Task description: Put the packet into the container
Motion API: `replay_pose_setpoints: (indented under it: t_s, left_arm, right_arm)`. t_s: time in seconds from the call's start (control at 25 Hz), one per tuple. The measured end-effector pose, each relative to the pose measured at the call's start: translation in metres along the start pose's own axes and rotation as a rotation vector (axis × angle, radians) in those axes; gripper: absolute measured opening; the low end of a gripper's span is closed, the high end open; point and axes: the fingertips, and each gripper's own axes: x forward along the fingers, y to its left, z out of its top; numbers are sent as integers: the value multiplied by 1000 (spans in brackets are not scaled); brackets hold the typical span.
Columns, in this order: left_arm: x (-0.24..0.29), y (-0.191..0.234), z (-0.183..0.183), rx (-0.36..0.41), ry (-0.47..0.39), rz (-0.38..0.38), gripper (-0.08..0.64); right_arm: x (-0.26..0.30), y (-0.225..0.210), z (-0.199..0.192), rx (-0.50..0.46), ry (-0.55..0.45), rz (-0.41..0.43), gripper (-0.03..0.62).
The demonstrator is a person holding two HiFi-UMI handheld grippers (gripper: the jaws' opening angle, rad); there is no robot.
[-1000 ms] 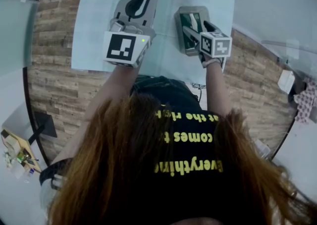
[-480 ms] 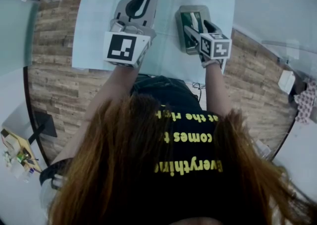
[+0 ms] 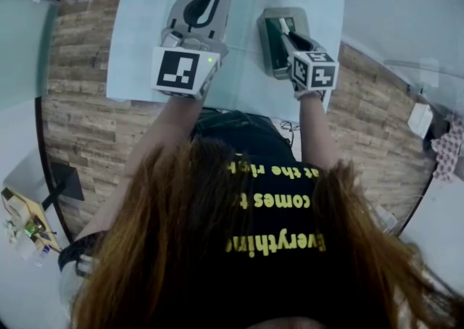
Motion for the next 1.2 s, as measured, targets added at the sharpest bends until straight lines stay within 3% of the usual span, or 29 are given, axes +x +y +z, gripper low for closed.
replay_pose_setpoints:
  t_s: [0.52, 1.0, 1.2]
  left_arm:
    - [0, 0, -1, 3, 3, -6, 2]
    - [0, -1, 0, 10, 3, -13, 2]
    - [0, -5, -1, 20, 2, -23, 2]
  right_arm:
    - [-7, 5, 12, -27, -87, -11, 21]
    - [-35, 10, 72, 47, -362, 26, 21]
    - [-53, 17, 104, 11, -471, 9, 21]
